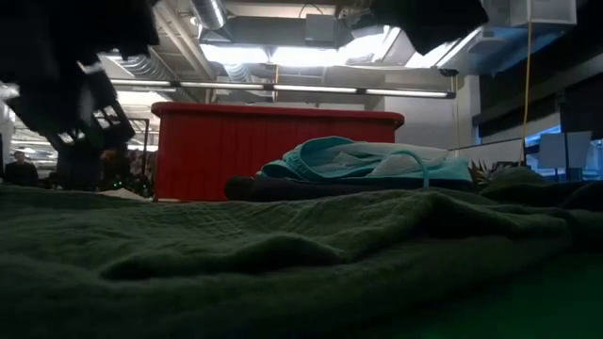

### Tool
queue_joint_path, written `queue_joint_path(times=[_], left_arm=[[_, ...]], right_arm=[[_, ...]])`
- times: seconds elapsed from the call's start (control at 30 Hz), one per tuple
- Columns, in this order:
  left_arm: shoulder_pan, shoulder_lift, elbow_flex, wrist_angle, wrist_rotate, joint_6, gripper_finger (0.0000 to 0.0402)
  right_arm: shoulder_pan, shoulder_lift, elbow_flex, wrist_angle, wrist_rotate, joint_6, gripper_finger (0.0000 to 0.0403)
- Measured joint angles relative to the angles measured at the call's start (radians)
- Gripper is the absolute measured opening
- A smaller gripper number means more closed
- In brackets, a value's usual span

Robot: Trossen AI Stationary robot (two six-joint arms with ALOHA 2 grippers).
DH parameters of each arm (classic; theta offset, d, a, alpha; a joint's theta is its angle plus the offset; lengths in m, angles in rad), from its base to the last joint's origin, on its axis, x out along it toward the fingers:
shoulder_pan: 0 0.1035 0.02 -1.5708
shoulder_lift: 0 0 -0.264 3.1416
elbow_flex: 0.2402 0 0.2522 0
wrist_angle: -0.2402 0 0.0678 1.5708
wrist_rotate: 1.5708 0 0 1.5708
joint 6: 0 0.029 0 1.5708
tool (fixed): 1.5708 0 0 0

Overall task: Fold Laundry from Bin
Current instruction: Fold the green polo shirt from the red laundry bin

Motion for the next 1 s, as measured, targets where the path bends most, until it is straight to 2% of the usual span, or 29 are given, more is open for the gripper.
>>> queue_joint_path(times=[0.13, 0.37, 0.77, 1.0], left_arm=[[0.034, 0.000, 0.000, -0.019, -0.022, -0.077, 0.0155], [0.071, 0.000, 0.000, -0.146, -0.016, -0.166, 0.0212], [0.075, 0.039, 0.000, -0.153, -0.058, -0.204, 0.0214], [0.075, 0.097, 0.000, -0.096, -0.058, -0.236, 0.0214]], right_arm=[[0.000, 0.010, 0.000, 0.005, -0.005, -0.044, 0.0225], [0.001, 0.038, 0.001, 0.078, -0.006, -0.135, 0.0225], [0.043, 0.217, 0.002, 0.345, 0.029, -0.257, 0.0225], [0.038, 0.309, 0.089, 0.349, 0.037, -0.262, 0.0225]])
